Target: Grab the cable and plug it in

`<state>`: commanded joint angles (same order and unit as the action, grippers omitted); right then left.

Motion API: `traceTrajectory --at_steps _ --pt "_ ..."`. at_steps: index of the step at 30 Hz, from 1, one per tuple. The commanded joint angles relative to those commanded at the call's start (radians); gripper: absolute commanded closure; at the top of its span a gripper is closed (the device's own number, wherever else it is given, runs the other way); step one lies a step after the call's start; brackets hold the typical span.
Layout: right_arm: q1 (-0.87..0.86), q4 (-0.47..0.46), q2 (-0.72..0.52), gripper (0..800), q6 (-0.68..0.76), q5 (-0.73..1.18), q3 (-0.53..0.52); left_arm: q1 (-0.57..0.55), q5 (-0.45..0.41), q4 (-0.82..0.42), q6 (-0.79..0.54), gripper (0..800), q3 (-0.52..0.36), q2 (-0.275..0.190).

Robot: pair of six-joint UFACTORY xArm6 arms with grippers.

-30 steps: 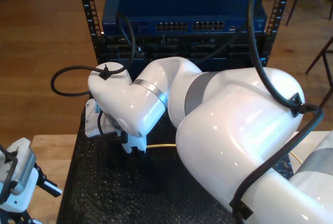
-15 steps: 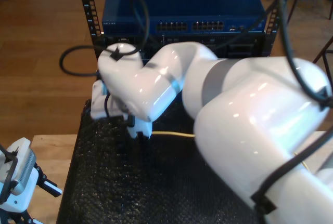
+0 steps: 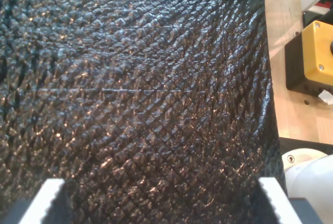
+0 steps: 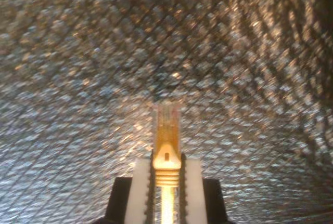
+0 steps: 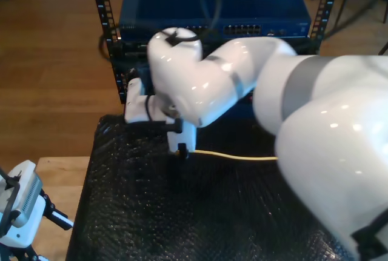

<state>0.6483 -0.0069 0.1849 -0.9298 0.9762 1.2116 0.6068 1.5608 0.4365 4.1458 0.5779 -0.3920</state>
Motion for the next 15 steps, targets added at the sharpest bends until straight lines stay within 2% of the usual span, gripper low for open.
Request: traceTrajectory --at_steps 11,15 --pt "-0.041 0.031 -0.141 797 -0.041 0.077 -0.06 0.0 0.011 0.038 0.006 0 0.028 -0.005" --pt "-0.061 0.094 -0.189 797 -0.114 0.094 -0.083 0.0 0.026 0.061 0.029 0 0.029 -0.011"
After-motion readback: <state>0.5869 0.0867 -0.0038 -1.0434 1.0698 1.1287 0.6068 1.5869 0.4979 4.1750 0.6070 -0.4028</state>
